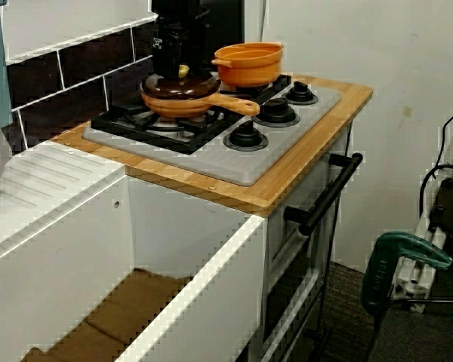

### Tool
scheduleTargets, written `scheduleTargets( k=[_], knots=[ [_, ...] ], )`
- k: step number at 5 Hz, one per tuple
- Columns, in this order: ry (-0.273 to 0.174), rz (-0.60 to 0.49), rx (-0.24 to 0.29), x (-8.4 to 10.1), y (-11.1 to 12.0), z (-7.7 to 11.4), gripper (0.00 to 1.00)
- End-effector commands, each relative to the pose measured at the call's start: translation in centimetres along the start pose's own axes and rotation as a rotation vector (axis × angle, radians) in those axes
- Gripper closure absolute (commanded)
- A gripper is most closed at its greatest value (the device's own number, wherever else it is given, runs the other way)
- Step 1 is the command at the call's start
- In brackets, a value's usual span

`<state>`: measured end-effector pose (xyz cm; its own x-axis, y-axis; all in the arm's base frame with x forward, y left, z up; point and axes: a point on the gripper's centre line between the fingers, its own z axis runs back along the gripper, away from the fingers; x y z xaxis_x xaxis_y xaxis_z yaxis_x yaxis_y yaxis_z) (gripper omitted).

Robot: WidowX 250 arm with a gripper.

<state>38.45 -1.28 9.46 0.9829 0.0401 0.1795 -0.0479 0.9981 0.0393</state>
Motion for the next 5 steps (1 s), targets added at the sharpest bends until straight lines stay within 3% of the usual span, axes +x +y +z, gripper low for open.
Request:
scheduleTargets(
  k=[1, 3, 5],
  knots=[
    [-0.016, -0.011, -0.008, 0.5, 0.2, 0.5, 1.00],
    [-0.005, -0.005, -0.036, 0.6, 0.3, 1.5, 1.00],
    [-0.036, -0.058, -0.070, 0.2, -2.2, 5.9, 1.00]
  ],
)
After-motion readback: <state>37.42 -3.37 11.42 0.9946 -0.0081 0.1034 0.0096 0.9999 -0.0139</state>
